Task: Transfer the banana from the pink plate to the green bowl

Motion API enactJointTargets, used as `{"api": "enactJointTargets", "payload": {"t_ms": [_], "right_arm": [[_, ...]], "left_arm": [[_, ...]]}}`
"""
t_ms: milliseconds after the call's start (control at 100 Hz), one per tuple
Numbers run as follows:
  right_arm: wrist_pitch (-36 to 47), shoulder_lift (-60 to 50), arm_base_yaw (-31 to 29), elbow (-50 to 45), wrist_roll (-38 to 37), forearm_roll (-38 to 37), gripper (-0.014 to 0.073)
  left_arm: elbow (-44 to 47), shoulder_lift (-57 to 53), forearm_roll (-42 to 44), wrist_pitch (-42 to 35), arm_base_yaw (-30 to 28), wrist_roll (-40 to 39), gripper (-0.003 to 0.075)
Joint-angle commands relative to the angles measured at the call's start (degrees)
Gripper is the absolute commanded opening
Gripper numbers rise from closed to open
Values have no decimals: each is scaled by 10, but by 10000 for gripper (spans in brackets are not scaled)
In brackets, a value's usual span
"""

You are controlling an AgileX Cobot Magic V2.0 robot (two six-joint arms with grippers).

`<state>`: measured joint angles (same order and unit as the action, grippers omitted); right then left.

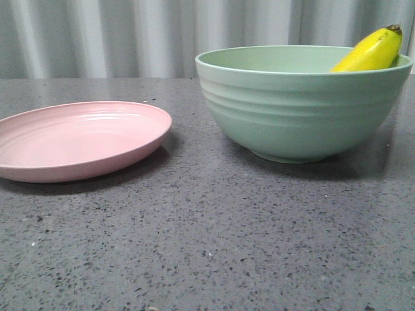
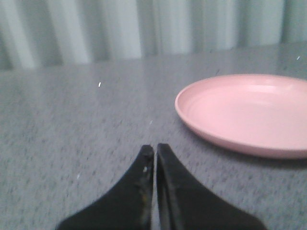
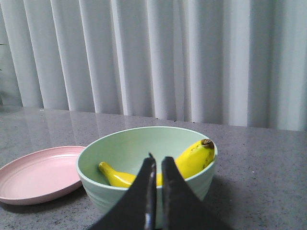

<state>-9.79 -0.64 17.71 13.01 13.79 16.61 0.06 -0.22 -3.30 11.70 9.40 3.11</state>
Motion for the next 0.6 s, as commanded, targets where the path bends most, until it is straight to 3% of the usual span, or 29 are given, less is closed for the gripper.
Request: {"api": "enactJointTargets", "payload": {"t_ms": [0, 590], "right_arm": [[39, 1, -2, 14, 7, -4, -64], [41, 1, -2, 14, 7, -4, -64]], "left_arm": [[5, -18, -6, 34, -25, -14, -20], [5, -17, -8, 32, -40, -15, -20]]}}
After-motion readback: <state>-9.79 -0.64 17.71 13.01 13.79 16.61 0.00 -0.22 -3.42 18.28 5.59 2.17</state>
